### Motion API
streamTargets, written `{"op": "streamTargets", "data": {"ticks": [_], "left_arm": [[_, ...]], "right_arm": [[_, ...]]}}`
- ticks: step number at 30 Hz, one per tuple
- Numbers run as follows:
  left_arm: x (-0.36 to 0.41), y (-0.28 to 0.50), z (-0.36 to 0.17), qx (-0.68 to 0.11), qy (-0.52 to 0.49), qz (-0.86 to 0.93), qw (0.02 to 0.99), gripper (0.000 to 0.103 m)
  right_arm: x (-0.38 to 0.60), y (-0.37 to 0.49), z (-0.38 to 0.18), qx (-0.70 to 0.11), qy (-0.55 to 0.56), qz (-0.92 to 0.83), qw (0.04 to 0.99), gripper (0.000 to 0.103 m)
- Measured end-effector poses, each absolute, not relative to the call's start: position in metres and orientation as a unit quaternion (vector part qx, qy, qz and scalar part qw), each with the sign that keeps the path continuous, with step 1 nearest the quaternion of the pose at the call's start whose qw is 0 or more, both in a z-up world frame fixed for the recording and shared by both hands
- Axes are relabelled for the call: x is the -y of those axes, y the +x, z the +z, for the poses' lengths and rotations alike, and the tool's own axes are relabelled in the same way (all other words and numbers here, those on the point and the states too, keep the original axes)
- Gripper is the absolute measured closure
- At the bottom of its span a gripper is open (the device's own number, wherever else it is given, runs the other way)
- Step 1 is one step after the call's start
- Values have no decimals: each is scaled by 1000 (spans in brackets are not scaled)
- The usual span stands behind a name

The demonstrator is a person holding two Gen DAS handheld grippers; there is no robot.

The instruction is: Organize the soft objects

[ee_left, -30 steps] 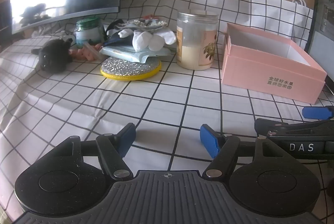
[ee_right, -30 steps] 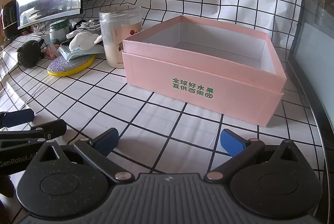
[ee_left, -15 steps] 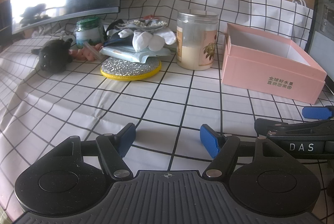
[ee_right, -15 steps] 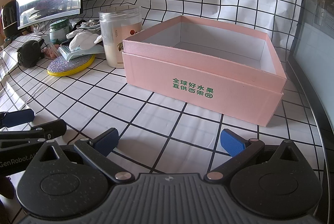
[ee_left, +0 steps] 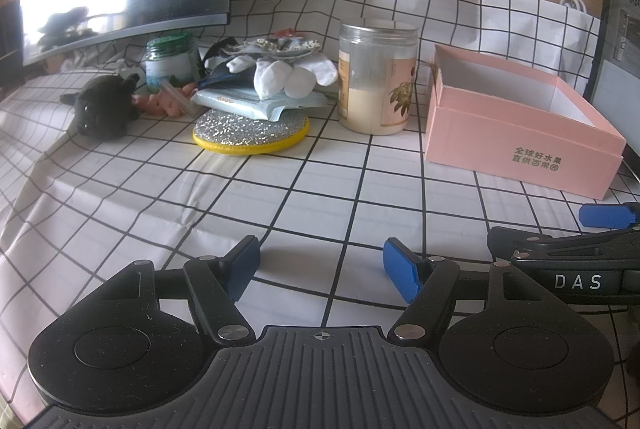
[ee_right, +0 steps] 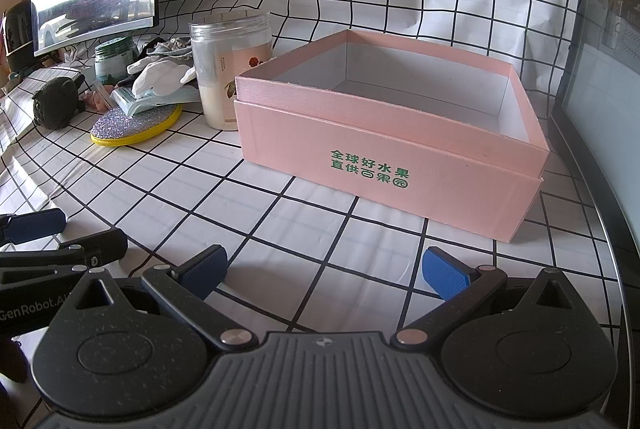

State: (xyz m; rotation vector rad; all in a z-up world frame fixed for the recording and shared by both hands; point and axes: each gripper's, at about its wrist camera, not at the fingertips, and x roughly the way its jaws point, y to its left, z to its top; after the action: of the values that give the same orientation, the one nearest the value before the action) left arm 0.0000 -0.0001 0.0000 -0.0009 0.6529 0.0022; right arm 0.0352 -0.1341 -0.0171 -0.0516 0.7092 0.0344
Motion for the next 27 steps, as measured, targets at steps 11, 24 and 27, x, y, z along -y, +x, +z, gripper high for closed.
{"op": "streamTargets", "data": {"ticks": [11,24,27], "left_arm": [[0,0,0,-320,0,1,947,29],[-2,-3,-1,-320,1,3,947,29],[-3,-4,-2,-320,1,3,947,29]], "right_arm": [[134,35,-17,-347,-25,17,937,0],[134,35,-17,-347,-25,17,937,0],[134,35,-17,-347,-25,17,937,0]]}}
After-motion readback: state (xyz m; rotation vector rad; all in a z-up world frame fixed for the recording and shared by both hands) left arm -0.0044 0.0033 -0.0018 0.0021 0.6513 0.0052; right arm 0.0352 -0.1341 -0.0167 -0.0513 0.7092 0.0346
